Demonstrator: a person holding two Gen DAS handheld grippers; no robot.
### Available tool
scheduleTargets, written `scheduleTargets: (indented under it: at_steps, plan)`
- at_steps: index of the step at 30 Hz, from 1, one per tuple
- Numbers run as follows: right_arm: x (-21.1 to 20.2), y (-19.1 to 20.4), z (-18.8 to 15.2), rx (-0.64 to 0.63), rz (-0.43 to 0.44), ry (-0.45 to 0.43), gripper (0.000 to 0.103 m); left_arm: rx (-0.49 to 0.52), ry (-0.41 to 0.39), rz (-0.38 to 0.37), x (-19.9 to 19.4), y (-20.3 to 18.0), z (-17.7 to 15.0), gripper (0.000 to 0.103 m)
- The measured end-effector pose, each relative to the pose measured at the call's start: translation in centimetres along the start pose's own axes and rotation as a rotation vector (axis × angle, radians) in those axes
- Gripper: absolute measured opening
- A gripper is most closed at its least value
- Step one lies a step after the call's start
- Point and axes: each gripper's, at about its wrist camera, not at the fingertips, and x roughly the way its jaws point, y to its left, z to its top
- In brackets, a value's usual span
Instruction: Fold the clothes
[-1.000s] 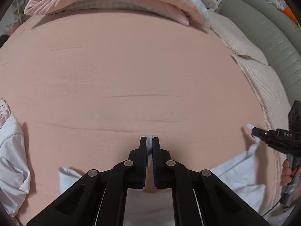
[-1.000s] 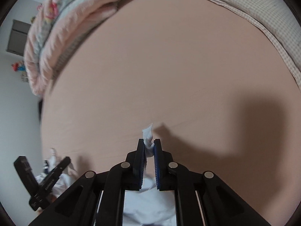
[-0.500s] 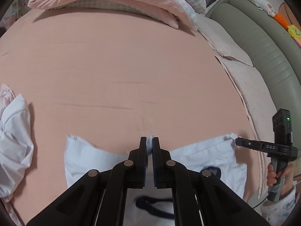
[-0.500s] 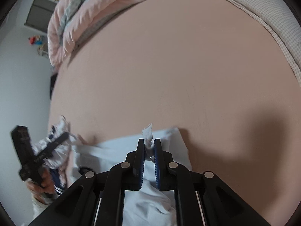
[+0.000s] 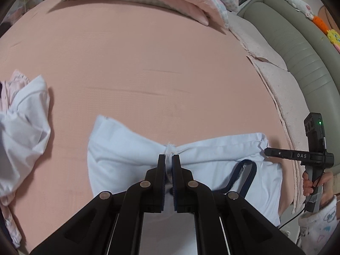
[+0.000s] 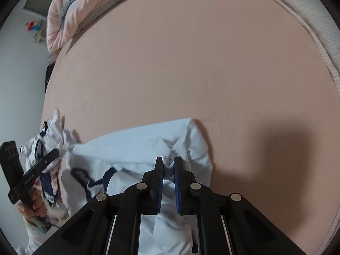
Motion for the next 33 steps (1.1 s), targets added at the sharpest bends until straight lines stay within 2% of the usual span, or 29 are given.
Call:
scheduleTargets:
  at_steps: [6,12,16,21,24,27,33]
  plan:
    - [0.7,1.0,-0.6,-0.07,-0.086,0.066,0.009,0.009,-0.007,-0.004,-0.8,0.3,-0.4,0.004]
    - [0.6,0.6,-0.4,-0.035,-0.052,0.097,0.013,0.051,-0.108,-0.083,-3.2,-0.2,0.3,0.004]
    - [0.5,0.6,-0.3,-0.006,-0.027,0.132,0.025,0.087,-0.067,-0.047,-2.5,-0.3,0.8,0.004]
    - [-0.2,1.1,-0.5,-0.022,0.002,0.143,0.03,0.094,0.001,-0.054,-0.7,0.2,-0.1,0.004]
    - [-0.1,2.0,-1.0,-0.042,0.039,0.166,0.04,0.085,0.046,-0.035,0.3,0.3,-0.8,0.004]
    - [0.5,2.6,-1.7,-0.06,0.047,0.186,0.043,0.05,0.077,-0.05,0.8,0.7,-1.4,0.004]
    - [0.3,2.3,-2.4,-0.03,0.086,0.159,0.043,-0.118,0.11,-0.105,1.6,2.9,-1.4,0.005]
